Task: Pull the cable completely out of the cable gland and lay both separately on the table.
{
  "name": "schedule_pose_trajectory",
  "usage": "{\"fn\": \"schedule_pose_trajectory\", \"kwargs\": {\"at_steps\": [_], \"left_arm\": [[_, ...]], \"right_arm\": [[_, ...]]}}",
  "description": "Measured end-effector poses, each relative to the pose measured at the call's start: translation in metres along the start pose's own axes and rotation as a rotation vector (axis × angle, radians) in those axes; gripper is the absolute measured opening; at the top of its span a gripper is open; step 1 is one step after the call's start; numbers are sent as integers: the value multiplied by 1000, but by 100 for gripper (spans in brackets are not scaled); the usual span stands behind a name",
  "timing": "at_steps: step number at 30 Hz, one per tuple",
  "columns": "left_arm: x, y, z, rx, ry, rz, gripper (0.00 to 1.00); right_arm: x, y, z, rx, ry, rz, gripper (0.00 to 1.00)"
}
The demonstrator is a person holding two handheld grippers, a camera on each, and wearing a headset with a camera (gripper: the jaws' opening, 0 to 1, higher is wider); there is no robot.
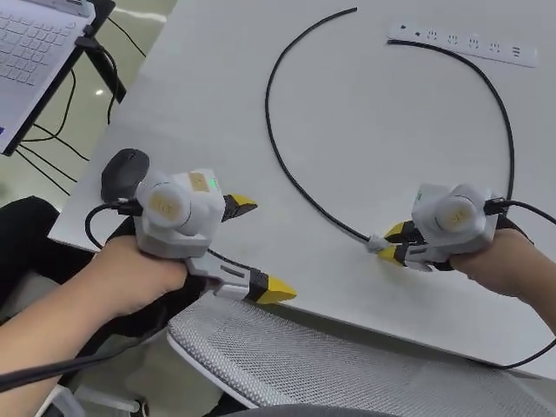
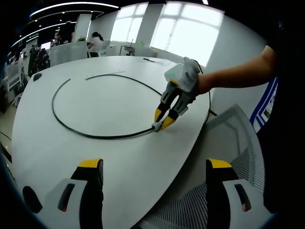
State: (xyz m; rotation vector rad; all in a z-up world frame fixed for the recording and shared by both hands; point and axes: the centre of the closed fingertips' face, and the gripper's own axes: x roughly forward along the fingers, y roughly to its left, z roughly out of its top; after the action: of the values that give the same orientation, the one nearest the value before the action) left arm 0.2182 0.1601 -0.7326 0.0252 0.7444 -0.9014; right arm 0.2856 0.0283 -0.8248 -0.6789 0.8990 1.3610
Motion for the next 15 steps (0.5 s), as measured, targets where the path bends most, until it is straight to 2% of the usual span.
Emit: {"fn": "schedule_pose_trajectory", "kwargs": {"at_steps": [10, 15], "left_arm": [[0, -1, 2, 2, -3, -2, 88], [3, -4, 11, 11, -19, -10, 88]], "right_arm": [[-3, 4, 3, -21, 4, -1, 7], [-15, 10, 10, -34, 4, 2, 7]]}}
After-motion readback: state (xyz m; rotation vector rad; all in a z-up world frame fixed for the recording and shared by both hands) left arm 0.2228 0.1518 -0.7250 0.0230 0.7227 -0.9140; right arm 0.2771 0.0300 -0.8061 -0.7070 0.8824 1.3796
